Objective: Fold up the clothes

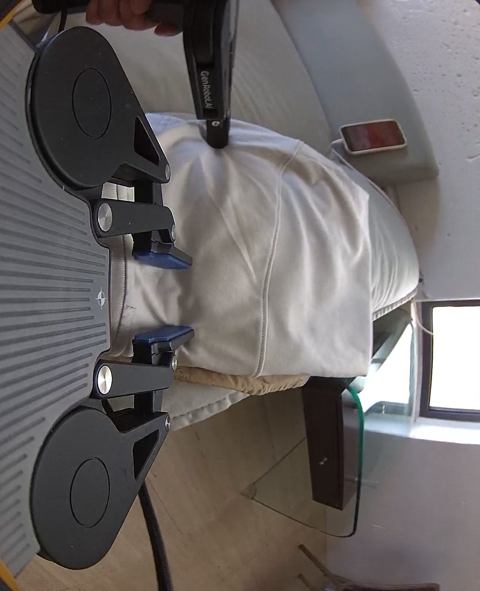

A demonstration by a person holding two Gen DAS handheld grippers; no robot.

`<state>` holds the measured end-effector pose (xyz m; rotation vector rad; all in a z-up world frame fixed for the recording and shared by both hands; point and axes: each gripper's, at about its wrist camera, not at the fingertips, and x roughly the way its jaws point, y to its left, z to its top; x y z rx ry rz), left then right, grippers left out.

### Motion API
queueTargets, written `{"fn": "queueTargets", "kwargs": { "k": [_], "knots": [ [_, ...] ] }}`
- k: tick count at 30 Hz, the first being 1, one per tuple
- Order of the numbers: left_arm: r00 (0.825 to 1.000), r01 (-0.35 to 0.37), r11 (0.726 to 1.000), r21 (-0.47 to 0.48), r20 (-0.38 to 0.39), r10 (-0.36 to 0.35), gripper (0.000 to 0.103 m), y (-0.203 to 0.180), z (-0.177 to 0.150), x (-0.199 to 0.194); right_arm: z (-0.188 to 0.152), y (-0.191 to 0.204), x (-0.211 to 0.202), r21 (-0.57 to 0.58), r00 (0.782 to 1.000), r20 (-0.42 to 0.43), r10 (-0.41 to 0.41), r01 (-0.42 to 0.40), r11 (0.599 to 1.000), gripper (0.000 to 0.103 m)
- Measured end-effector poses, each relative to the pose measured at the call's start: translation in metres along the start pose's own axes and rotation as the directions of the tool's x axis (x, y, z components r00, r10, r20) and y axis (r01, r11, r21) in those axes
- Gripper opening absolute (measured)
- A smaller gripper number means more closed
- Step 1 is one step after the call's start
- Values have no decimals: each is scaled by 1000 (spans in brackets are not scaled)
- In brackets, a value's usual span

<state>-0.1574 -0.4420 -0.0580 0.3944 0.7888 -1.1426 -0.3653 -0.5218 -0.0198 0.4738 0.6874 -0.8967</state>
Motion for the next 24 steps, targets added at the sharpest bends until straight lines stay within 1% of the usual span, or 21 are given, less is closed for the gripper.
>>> {"fn": "queueTargets", "kwargs": {
  "k": [1,2,3,4,5,6,7,8,9,10,11,12,14,15,16,18,20,21,22,23,24],
  "knots": [
    [1000,3,1000,-6,2,-3,15,1,1,-5,4,-3,-6,25,1000,10,13,-13,1000,38],
    [1000,4,1000,-17,0,-4,22,2,2,-11,8,-4,-11,47,1000,14,18,-19,999,38],
    [1000,4,1000,-29,-5,-4,25,2,3,-17,12,-6,-15,69,1000,18,23,-24,997,38],
    [1000,6,999,-35,-8,-6,33,0,4,-25,16,-8,-20,91,999,22,28,-30,995,38],
    [1000,8,999,-37,-9,-8,38,-4,3,-33,19,-8,-23,111,999,13,38,-40,993,39],
    [1000,9,999,-33,-4,-9,41,-8,2,-42,23,-7,-25,130,999,-5,53,-52,990,41],
    [1000,9,1000,-24,4,-9,47,-12,1,-51,26,-6,-27,150,998,-22,67,-63,987,44],
    [1000,3,1000,-16,16,-3,58,-16,0,-61,28,-5,-31,167,996,-29,86,-80,983,47],
    [1000,-7,1000,-7,29,7,64,-21,0,-70,28,-2,-37,173,995,-29,97,-90,981,48],
    [999,-21,1000,-2,44,21,74,-24,-1,-79,28,1,-42,174,995,-31,99,-92,980,50],
    [998,-39,999,0,54,39,81,-26,-1,-87,28,4,-48,175,994,-32,101,-94,980,56],
    [997,-57,998,3,58,57,85,-28,-1,-93,29,8,-52,173,995,-36,97,-89,981,65],
    [994,-95,995,9,57,94,95,-30,-2,-104,27,16,-63,169,996,-40,79,-71,983,76],
    [992,-115,993,11,53,115,99,-30,-3,-109,26,19,-70,170,997,-37,72,-65,983,76],
    [991,-128,992,9,46,128,102,-28,-4,-113,26,22,-76,170,997,-35,66,-60,984,76],
    [991,-131,991,-10,21,131,102,-24,-7,-118,24,27,-89,162,998,-39,58,-50,986,76],
    [994,-105,994,-34,0,105,102,-20,-9,-121,24,31,-101,146,998,-46,52,-44,988,76],
    [996,-91,995,-42,3,91,102,-20,-10,-125,24,33,-107,139,998,-46,46,-39,989,76],
    [997,-79,996,-46,14,80,102,-21,-11,-130,24,35,-113,131,998,-44,38,-32,991,79],
    [997,-67,996,-51,26,69,102,-22,-12,-135,24,38,-118,119,999,-39,28,-23,993,87],
    [997,-68,996,-49,43,70,102,-23,-13,-141,24,41,-124,106,999,-31,15,-12,994,89]
  ]
}}
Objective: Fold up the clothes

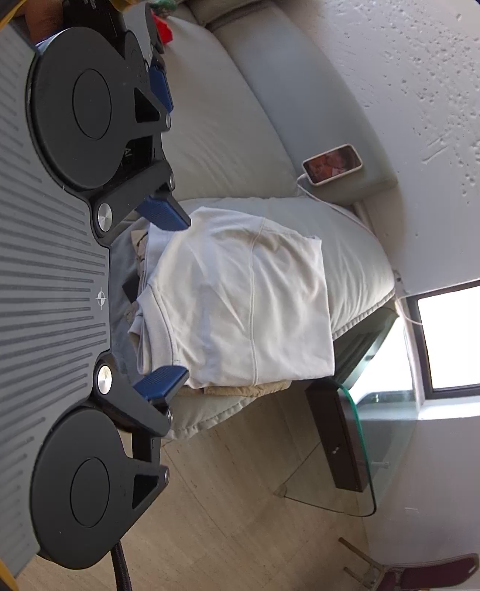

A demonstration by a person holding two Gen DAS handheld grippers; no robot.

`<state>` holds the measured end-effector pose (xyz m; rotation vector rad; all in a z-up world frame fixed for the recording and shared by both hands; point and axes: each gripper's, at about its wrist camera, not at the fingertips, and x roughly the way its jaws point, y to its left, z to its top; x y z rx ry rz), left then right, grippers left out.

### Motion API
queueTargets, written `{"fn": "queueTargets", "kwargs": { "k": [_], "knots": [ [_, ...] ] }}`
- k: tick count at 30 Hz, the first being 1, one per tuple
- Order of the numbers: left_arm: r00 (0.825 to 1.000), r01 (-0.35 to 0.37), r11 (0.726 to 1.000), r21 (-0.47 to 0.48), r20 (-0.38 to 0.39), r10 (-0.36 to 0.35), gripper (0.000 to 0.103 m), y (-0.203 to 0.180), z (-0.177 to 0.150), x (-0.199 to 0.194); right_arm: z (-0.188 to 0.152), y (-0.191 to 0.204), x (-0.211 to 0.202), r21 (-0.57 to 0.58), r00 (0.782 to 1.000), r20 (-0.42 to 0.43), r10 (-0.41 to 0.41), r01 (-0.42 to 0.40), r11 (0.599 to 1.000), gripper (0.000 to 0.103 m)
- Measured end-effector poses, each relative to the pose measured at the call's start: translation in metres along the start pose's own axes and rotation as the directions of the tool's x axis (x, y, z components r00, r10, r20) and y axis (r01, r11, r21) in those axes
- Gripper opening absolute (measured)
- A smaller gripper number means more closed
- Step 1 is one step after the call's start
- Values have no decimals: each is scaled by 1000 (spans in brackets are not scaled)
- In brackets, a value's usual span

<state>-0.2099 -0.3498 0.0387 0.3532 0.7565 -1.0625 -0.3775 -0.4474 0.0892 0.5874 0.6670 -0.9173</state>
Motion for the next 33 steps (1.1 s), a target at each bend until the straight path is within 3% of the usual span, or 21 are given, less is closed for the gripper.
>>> {"fn": "queueTargets", "kwargs": {
  "k": [3,8,13,33],
  "knots": [
    [998,-16,1000,14,53,15,102,0,-4,-18,-4,7,-15,-22,1000,7,-26,26,999,89],
    [999,31,999,-38,35,-30,102,9,-9,-31,-12,16,-35,-64,999,9,-53,54,997,90],
    [998,23,1000,-1,55,-23,102,5,-14,-39,-21,24,-46,-108,996,5,-90,90,990,90],
    [998,49,998,32,-30,-48,102,-18,-22,-12,-28,-5,-33,-71,993,-46,-107,104,992,90]
  ]
}}
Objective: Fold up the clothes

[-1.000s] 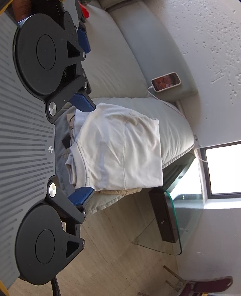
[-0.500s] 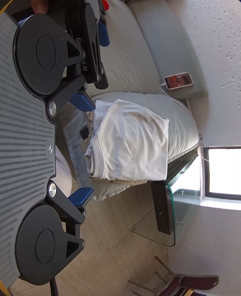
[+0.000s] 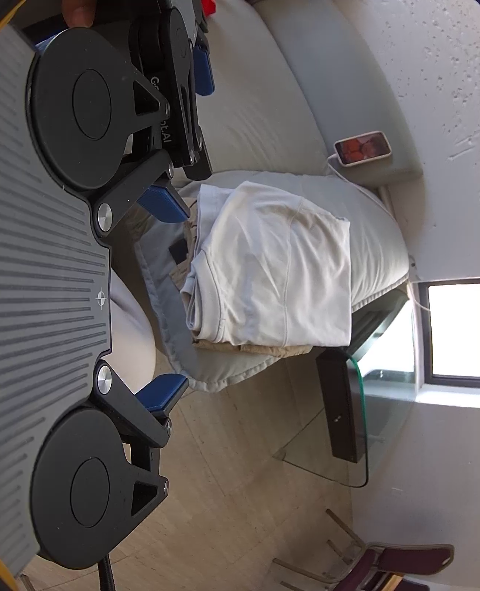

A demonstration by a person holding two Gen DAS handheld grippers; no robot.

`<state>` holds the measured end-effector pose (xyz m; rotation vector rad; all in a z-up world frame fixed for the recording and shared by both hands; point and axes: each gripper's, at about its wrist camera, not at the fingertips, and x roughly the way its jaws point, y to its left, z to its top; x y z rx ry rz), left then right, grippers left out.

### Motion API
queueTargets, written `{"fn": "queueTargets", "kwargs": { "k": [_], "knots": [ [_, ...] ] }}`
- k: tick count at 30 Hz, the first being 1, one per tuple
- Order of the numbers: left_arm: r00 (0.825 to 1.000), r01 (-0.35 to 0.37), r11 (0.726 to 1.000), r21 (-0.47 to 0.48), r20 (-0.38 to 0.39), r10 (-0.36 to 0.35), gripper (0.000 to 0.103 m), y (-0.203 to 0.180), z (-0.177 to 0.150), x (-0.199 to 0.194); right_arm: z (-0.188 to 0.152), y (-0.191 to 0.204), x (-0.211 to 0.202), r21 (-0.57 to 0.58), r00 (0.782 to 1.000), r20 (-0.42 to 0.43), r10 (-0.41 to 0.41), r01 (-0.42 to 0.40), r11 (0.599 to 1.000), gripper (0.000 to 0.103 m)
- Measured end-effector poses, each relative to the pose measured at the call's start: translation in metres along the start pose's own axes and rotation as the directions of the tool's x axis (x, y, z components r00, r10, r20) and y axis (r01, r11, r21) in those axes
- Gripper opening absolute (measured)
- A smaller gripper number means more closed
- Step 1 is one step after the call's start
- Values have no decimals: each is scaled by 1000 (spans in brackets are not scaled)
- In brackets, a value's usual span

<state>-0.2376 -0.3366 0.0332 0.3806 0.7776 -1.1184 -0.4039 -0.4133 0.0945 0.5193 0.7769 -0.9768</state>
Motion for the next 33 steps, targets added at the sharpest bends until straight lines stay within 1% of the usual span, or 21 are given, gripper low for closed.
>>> {"fn": "queueTargets", "kwargs": {
  "k": [14,23,33],
  "knots": [
    [999,-16,1000,15,-34,17,102,-4,-3,13,-2,-5,12,13,999,-32,-1,2,1000,90],
    [996,-16,1000,14,-85,17,102,-1,-10,27,-7,-5,28,24,997,-81,-2,4,1000,90],
    [998,-19,1000,12,-65,19,102,-1,-9,24,-8,-4,28,31,997,-79,1,1,1000,90]
  ]
}}
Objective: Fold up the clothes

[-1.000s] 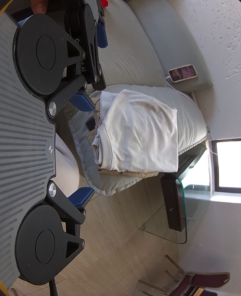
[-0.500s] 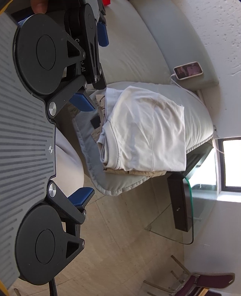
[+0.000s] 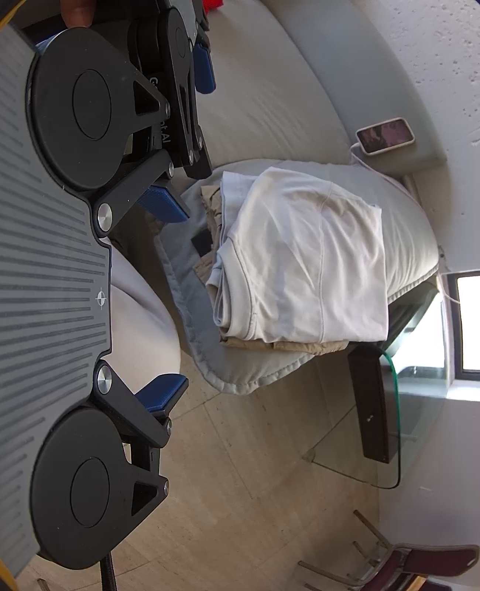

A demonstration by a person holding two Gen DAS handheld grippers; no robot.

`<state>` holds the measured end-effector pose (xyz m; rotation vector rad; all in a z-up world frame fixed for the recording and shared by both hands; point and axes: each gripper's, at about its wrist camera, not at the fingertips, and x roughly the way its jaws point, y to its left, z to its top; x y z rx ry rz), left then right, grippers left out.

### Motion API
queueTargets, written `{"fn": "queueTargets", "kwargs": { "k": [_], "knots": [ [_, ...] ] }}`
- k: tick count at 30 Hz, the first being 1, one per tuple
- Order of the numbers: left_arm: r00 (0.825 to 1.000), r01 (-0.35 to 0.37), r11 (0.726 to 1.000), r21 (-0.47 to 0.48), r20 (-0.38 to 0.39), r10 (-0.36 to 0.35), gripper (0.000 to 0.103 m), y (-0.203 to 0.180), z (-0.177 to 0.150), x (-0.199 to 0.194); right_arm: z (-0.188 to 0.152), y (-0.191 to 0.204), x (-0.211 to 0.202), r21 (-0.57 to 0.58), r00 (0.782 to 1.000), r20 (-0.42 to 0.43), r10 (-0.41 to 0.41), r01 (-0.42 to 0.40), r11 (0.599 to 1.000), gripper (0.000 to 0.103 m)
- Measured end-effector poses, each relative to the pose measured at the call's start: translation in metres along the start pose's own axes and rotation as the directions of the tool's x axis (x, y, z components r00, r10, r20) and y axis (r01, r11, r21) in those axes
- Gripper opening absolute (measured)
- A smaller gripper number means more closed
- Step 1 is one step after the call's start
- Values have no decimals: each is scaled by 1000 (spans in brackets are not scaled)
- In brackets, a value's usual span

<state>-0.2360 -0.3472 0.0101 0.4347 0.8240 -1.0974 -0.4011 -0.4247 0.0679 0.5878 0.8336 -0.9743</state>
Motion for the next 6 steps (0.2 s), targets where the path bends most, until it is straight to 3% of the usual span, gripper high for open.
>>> {"fn": "queueTargets", "kwargs": {
  "k": [6],
  "knots": [
    [1000,4,1000,1,7,-4,102,0,0,-1,0,0,-2,2,1000,6,-3,3,1000,90]
  ]
}}
